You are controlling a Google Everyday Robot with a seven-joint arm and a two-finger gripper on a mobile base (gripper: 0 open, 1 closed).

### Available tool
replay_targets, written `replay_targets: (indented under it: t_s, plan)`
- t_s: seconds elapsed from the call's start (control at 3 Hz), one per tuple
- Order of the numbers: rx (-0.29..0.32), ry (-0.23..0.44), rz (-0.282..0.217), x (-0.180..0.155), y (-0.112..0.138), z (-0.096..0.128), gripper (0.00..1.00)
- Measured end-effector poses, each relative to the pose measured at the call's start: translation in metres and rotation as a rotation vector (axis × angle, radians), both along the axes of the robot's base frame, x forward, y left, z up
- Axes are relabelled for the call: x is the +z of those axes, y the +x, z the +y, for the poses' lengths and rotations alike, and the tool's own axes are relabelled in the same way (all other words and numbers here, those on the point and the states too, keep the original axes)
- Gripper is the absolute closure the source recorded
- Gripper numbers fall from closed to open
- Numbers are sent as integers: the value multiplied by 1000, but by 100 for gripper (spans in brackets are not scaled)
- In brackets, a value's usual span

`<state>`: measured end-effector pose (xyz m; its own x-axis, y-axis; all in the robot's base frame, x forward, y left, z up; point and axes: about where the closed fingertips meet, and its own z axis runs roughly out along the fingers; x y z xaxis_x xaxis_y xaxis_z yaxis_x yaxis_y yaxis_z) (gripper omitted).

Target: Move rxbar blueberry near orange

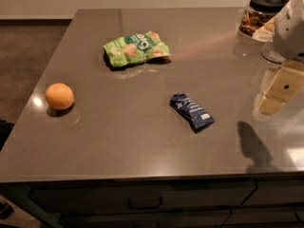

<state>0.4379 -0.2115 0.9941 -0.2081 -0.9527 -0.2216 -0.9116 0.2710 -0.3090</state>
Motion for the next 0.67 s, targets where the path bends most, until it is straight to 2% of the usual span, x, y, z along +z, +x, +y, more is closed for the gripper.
replay_targets:
  t_s: [0.33,0.67]
  plan:
    - [0,0,0,0,0,0,0]
    - [-30,31,-10,-7,9,5,0]
